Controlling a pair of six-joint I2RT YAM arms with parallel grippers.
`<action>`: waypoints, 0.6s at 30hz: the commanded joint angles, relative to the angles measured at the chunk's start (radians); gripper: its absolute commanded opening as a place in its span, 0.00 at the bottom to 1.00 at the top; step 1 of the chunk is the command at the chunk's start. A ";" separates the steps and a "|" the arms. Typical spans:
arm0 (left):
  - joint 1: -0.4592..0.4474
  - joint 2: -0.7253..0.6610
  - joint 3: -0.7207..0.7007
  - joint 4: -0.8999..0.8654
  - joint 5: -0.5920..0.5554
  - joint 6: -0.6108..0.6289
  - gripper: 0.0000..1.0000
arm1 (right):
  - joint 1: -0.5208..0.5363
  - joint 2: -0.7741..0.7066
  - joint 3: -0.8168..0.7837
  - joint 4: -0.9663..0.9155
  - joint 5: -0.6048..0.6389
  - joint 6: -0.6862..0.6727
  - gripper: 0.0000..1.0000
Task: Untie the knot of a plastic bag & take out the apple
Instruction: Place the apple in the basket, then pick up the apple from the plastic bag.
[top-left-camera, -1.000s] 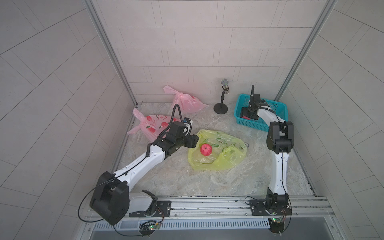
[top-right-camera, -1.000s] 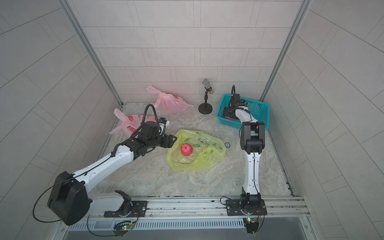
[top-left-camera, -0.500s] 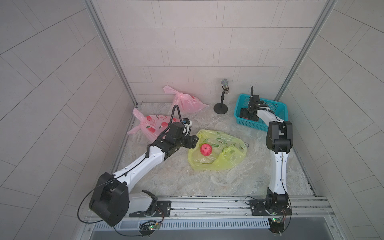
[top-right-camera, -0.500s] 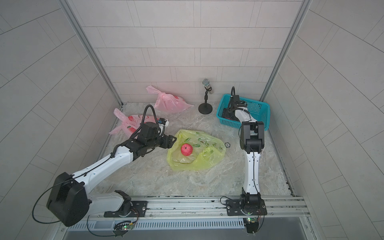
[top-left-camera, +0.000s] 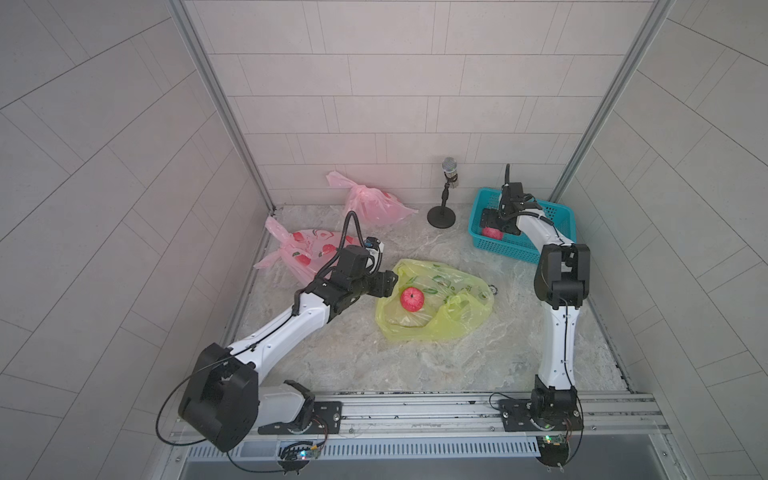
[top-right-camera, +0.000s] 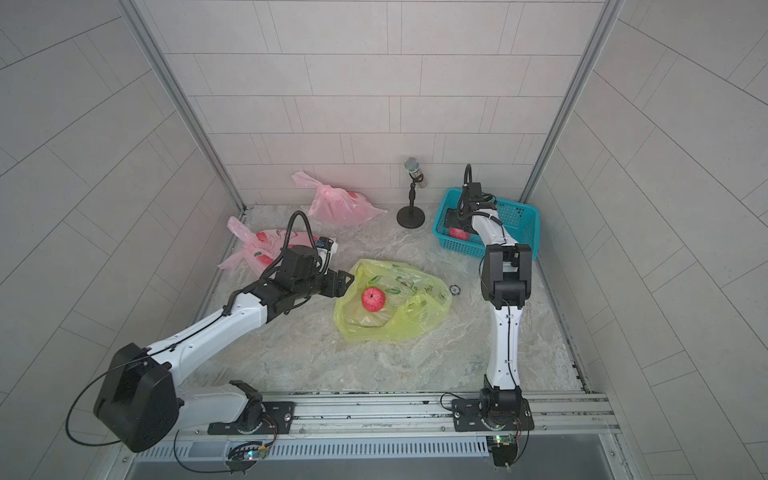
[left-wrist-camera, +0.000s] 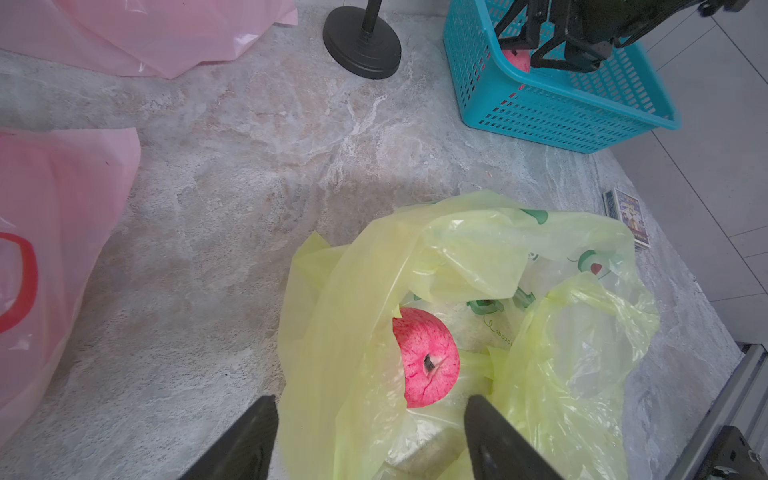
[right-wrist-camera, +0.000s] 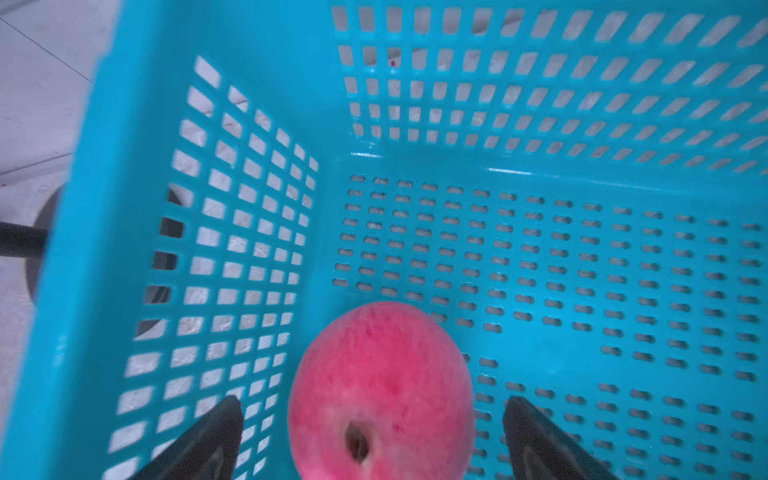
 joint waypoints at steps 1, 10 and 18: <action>0.006 0.023 -0.009 0.024 -0.012 -0.017 0.76 | 0.032 -0.139 -0.003 -0.060 0.024 -0.015 1.00; 0.007 0.064 -0.012 0.034 -0.034 -0.016 0.75 | 0.275 -0.514 -0.394 0.019 0.066 -0.003 0.93; 0.007 0.107 -0.002 0.018 -0.002 -0.031 0.73 | 0.548 -0.763 -0.658 0.030 0.018 -0.022 0.87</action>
